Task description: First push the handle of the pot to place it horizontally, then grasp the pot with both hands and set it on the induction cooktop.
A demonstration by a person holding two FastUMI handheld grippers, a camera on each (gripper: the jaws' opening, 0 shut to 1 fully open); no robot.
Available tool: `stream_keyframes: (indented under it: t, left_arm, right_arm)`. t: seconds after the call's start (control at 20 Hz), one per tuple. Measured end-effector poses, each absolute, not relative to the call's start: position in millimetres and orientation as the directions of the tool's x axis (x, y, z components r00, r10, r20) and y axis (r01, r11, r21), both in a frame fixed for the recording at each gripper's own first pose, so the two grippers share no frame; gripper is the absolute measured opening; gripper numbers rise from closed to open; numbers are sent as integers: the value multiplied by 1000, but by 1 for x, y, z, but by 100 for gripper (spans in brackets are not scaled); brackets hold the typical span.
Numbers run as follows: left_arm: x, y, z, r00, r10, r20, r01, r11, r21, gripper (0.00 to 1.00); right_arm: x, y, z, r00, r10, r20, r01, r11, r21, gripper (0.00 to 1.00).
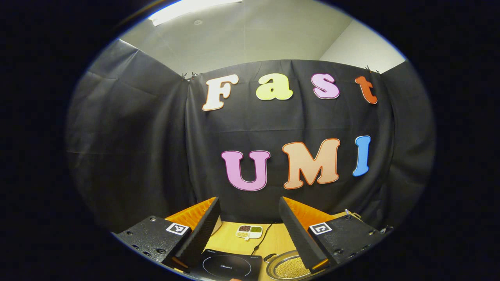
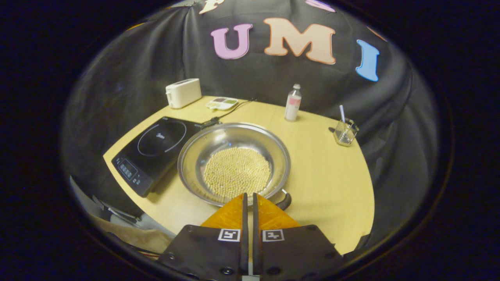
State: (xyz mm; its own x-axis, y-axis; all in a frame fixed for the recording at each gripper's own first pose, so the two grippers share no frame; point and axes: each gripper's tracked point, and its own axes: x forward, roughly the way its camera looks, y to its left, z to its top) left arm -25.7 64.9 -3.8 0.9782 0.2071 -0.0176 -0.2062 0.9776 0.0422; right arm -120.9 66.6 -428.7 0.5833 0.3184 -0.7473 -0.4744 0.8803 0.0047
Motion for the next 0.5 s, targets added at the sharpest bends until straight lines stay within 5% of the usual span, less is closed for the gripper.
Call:
stream_keyframes:
  t: [0.5]
  left_arm:
    - [-37, 91, -9, 958, 286, -34, -284, 957, 60, 94]
  right_arm:
    - [-132, 55, -501, 444, 251, -860, -484, 875, 6, 4]
